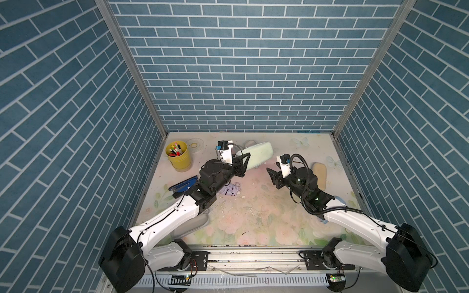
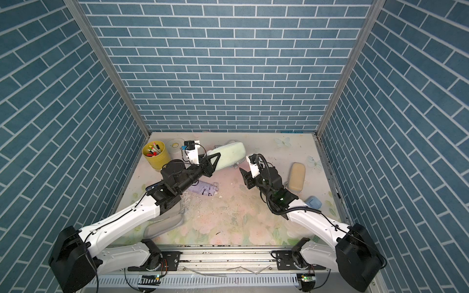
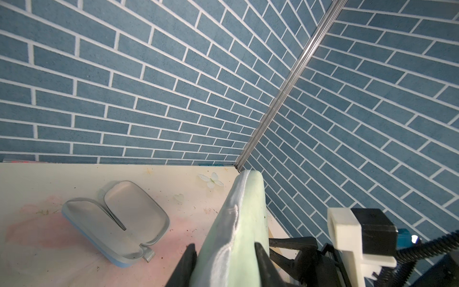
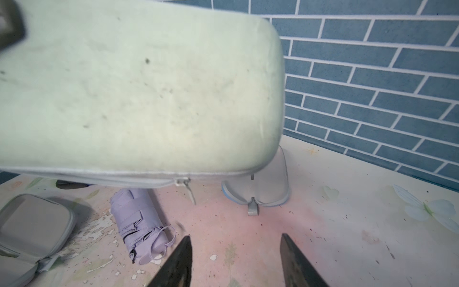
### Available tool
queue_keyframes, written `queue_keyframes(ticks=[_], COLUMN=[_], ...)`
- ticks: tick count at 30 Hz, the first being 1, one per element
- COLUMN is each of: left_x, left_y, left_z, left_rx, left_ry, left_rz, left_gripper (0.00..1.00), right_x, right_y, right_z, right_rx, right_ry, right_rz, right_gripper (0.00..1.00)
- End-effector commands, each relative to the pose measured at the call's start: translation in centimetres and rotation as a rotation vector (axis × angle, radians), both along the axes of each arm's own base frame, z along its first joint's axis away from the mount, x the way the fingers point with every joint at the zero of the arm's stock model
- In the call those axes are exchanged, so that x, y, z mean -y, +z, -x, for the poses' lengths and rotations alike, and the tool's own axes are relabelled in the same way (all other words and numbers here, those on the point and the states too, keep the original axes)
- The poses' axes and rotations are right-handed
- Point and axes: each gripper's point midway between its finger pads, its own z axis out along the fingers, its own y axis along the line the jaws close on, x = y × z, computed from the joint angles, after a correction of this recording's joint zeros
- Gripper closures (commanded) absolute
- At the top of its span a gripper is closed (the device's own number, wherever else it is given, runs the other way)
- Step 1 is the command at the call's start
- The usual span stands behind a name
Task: Put umbrellas into zippered umbrella sleeves
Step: Zip the zipper on the umbrella sleeve.
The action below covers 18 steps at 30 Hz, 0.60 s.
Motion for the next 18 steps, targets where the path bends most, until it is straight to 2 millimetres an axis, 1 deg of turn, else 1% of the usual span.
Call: queue_keyframes(ticks=[1, 5, 13, 18], left_x=[0.3, 0.5, 0.9, 1.2], left_y=[4.5, 4.5, 4.3, 4.0], left_z=[0.3, 0.3, 0.5, 0.6], left_rx=[0.108, 0.104, 0.097, 0.088], left_ry=[-0.015, -0.023, -0.038, -0.046], left_rz=[0.090, 0.094, 0.096, 0.096], left_gripper=[0.97, 0.97, 0.98, 0.98], right_x=[-1.3, -1.7, -2.6, -3.2], right_y=[2.6, 2.9, 2.5, 3.4], right_z=[0.1, -0.1, -0.9, -1.0], right_rx=[0.063, 0.070, 0.082, 0.100], right_ry=[0.045, 0.050, 0.067, 0.097], right_rz=[-0.041, -0.046, -0.018, -0.024], right_gripper=[0.45, 0.47, 0.56, 0.62])
